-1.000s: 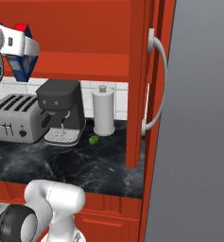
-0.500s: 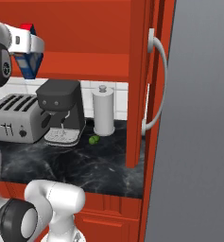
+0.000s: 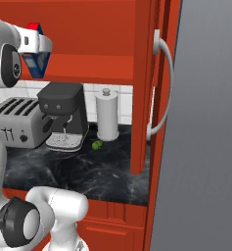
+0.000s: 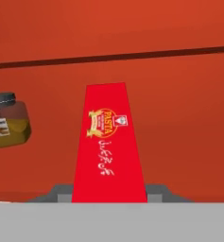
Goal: Pick the honey bottle and boxed food from the counter and place them in the cabinets closest to them.
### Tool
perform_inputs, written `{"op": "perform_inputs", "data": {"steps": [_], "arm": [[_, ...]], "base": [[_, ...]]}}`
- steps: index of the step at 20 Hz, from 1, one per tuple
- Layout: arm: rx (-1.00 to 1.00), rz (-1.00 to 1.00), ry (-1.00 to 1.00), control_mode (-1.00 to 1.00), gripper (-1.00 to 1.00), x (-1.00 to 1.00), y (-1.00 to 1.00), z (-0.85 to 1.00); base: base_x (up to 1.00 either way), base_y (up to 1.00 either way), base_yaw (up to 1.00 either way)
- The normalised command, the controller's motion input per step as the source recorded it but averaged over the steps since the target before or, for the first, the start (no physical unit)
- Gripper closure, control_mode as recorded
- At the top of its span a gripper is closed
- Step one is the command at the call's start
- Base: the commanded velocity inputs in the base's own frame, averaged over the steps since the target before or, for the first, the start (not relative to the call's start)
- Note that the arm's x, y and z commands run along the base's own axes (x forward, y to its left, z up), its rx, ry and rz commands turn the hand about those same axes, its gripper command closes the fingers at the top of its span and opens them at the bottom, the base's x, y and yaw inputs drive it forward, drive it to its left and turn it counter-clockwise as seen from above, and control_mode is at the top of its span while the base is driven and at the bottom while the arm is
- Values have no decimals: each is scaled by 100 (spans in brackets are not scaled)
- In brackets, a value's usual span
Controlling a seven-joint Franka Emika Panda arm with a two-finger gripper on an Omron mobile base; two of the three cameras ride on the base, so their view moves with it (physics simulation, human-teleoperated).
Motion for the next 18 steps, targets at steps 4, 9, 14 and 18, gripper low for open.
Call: {"op": "perform_inputs", "data": {"steps": [4,9,14,18], "arm": [[0,0,-3,-100,100,36,0,0],[0,0,-2,-100,100,32,0,-1],[-1,0,-1,-100,100,25,0,-2],[-1,0,0,-100,100,12,0,0]], "base": [[0,0,0],[0,0,0],[0,0,0],[0,0,0]]}}
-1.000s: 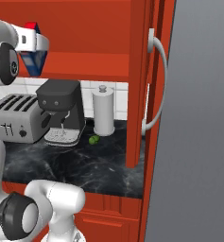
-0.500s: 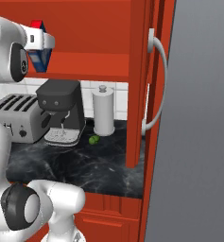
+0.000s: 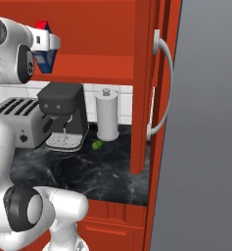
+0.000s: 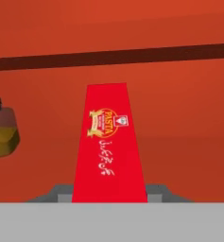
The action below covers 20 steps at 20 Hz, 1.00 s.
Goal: Pick the honey bottle and boxed food from the counter and place them in the cabinets closest to them.
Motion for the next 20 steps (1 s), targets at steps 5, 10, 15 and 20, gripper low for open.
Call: {"op": "perform_inputs", "data": {"steps": [5,10,15,20], "arm": [[-1,0,-2,-100,100,27,0,0],[-1,0,-1,-100,100,27,0,0],[-2,0,0,-100,100,15,0,0],[-4,0,0,-100,100,13,0,-4]], "base": [[0,0,0],[0,0,0],[0,0,0],[0,0,0]]}}
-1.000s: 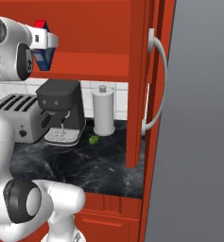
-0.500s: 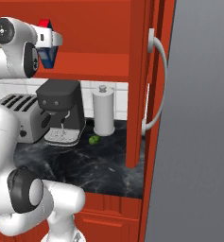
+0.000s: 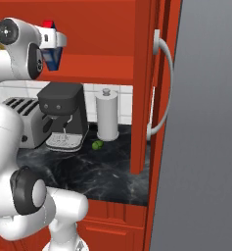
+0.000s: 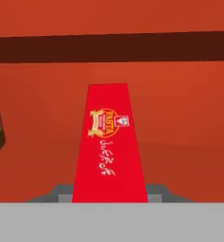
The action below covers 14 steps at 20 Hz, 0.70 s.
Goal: Pick the honey bottle and boxed food from the counter and place them in the cabinets closest to them.
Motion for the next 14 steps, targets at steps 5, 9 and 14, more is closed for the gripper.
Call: {"op": "perform_inputs", "data": {"steps": [5,9,14], "arm": [[-6,0,0,-100,100,12,0,-12],[-5,0,0,-100,100,12,0,-14],[-1,0,0,-100,100,15,0,-10]], "base": [[0,0,0],[0,0,0],[0,0,0]]}}
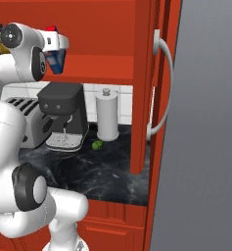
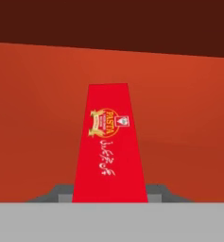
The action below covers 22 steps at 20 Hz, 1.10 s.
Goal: Pick the honey bottle and boxed food from the counter and place them in the cabinets closest to them.
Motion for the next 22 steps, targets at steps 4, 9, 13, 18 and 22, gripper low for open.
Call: {"op": "perform_inputs", "data": {"steps": [4,9,13,18,22], "arm": [[1,0,0,-100,100,17,0,-2],[5,0,0,-100,100,10,-1,0],[8,0,0,-100,100,2,-2,0],[5,0,0,-100,100,0,-1,0],[0,0,0,-100,100,1,0,0]], "base": [[0,0,0],[0,0,0],[0,0,0],[0,0,0],[0,0,0]]}}
